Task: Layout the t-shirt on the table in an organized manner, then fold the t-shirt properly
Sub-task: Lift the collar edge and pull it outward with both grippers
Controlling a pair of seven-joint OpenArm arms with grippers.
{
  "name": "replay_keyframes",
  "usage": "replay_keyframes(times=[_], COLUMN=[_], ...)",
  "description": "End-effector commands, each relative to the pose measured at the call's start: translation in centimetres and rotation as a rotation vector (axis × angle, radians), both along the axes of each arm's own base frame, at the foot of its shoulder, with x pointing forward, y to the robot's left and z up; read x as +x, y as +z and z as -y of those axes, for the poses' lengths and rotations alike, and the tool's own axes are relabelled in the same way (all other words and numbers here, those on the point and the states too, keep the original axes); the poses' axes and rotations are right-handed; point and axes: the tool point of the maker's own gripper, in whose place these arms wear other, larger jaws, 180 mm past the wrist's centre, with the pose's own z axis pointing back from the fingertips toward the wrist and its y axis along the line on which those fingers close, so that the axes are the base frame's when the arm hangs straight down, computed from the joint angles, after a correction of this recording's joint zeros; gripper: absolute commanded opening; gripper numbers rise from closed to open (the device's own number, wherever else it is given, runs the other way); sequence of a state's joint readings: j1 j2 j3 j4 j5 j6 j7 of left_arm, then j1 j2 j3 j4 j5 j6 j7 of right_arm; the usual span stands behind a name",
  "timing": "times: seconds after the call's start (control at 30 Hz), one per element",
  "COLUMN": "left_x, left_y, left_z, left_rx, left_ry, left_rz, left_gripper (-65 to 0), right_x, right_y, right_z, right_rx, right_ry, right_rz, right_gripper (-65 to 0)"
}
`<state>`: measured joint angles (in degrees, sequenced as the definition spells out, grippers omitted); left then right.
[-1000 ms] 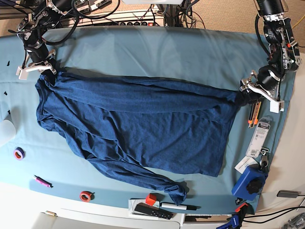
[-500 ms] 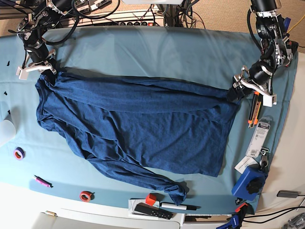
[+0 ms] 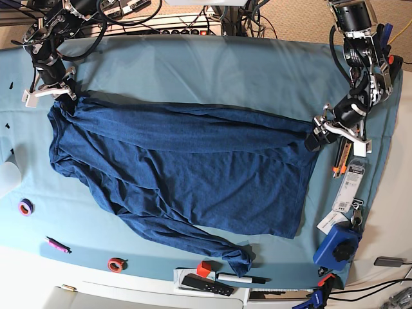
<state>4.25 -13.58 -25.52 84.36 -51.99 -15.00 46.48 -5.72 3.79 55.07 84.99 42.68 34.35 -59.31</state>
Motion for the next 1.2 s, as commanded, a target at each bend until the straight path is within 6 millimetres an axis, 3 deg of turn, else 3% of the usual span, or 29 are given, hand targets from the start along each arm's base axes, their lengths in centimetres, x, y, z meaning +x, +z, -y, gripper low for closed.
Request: replay_keyframes(times=[0.0, 0.2, 0.27, 0.37, 0.6, 0.83, 0.97, 1.17], left_x=[0.7, 0.8, 0.8, 0.9, 0.8, -1.1, -1.9, -2.4], left_y=[1.1, 0.6, 0.2, 0.0, 0.5, 0.0, 1.5, 4.3], left_z=[-0.2, 1.7, 2.4, 3.1, 3.1, 2.0, 2.5, 2.7], left_rx=[0.001, 0.024, 0.058, 0.088, 0.094, 0.102, 0.141, 0.200], left_ry=[0.001, -0.055, -0.076, -0.099, -0.141, -0.163, -0.222, -0.264], left_rz=[0.037, 0.036, 0.040, 0.045, 0.079, 0.041, 0.096, 0.157], left_gripper=[-30.0, -31.7, -41.6, -65.0, -65.0, -65.0, -65.0, -65.0], right_x=[0.7, 0.7, 0.6, 0.6, 0.5, -0.2, -0.3, -0.2], right_y=[1.4, 1.4, 1.4, 1.3, 1.2, 0.6, 1.1, 3.7], right_z=[0.8, 0.8, 0.7, 0.6, 0.5, -0.1, -0.3, -0.3], right_rx=[-0.027, -0.026, -0.025, -0.028, -0.026, -0.013, -0.035, -0.125], right_ry=[-0.003, -0.002, 0.001, 0.012, 0.017, 0.048, 0.077, 0.116], right_rz=[0.048, 0.048, 0.044, 0.042, 0.033, -0.020, -0.040, -0.036], right_gripper=[-65.0, -65.0, -65.0, -65.0, -65.0, -65.0, -65.0, -65.0])
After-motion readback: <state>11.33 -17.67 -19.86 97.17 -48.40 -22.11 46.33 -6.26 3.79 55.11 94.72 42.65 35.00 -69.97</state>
